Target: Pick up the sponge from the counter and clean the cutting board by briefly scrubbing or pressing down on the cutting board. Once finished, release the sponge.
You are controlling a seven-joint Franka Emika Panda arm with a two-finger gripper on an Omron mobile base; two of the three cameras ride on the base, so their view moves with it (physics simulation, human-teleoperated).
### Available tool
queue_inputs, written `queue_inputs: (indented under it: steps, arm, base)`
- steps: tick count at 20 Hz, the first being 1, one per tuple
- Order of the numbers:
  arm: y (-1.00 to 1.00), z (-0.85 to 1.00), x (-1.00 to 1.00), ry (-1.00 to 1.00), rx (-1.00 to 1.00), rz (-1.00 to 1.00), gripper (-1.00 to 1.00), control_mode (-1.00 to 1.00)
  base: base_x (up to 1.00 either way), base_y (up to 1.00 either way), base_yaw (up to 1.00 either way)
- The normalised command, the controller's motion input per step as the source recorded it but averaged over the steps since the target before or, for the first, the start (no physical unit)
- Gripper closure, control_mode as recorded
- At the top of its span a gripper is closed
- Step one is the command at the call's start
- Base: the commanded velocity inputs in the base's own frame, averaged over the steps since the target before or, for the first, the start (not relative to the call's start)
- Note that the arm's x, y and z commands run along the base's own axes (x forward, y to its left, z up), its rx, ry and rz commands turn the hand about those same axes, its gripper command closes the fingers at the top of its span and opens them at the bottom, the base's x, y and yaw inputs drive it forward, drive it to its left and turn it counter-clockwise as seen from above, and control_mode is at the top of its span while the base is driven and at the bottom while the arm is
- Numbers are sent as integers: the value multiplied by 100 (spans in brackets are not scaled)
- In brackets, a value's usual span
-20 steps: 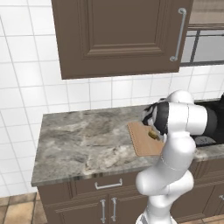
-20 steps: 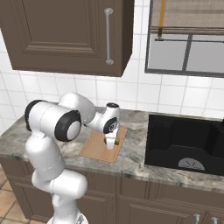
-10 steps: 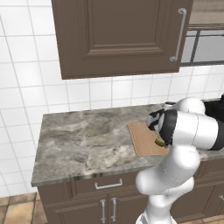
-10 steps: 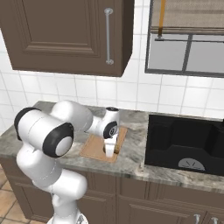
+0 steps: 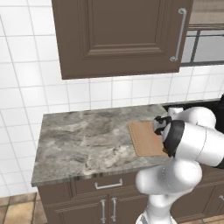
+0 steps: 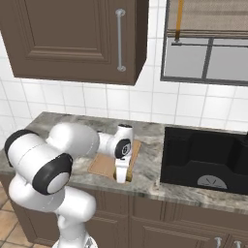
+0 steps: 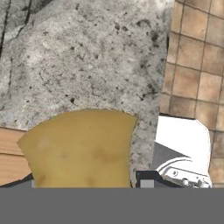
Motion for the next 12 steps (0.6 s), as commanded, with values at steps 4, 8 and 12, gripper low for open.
queue_inputs:
  steps: [4,8,12]
  arm:
    - [17,-16,-34,6,0,0,100,-100]
    - [47,0,11,0,0,0,100,-100]
    - [50,0,36,0,0,0,100,-100]
  base:
    - [0,0,0]
    - [0,0,0]
    - [0,0,0]
